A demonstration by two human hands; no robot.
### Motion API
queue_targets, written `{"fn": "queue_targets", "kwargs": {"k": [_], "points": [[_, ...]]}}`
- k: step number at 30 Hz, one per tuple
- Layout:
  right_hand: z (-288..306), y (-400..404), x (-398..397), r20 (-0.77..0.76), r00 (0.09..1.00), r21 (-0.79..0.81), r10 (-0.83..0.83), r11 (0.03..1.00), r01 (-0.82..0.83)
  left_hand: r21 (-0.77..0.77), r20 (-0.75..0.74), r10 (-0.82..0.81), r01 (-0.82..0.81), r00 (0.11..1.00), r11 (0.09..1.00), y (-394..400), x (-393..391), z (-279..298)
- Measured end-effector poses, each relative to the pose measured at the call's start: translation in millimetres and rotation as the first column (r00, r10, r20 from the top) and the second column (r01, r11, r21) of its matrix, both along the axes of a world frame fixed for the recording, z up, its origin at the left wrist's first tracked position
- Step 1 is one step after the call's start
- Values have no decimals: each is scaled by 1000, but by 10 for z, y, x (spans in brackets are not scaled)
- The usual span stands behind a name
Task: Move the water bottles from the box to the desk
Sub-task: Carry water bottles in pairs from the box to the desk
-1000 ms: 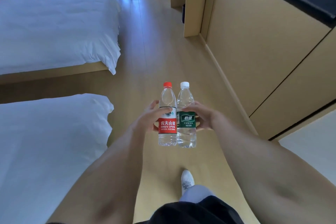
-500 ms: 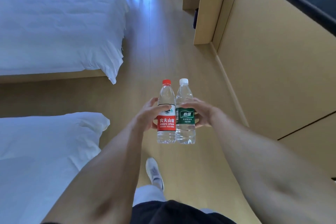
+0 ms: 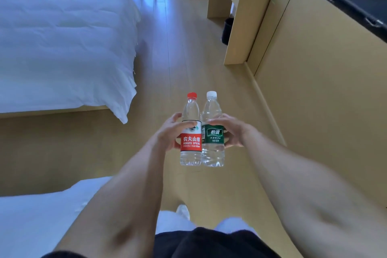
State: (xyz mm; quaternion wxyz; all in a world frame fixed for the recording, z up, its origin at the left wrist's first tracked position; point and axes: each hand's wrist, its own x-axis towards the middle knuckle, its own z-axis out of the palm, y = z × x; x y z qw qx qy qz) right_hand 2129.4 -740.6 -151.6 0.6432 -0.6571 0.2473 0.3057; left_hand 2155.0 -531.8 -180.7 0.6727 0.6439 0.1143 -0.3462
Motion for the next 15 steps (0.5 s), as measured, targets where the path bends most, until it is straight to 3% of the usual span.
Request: {"fn": "queue_targets", "kwargs": {"k": [15], "points": [[-292,-94,2355,-19,1000,38,14,999,-13,54,-41,15,-13,999,998,-69,2326,-129]]}}
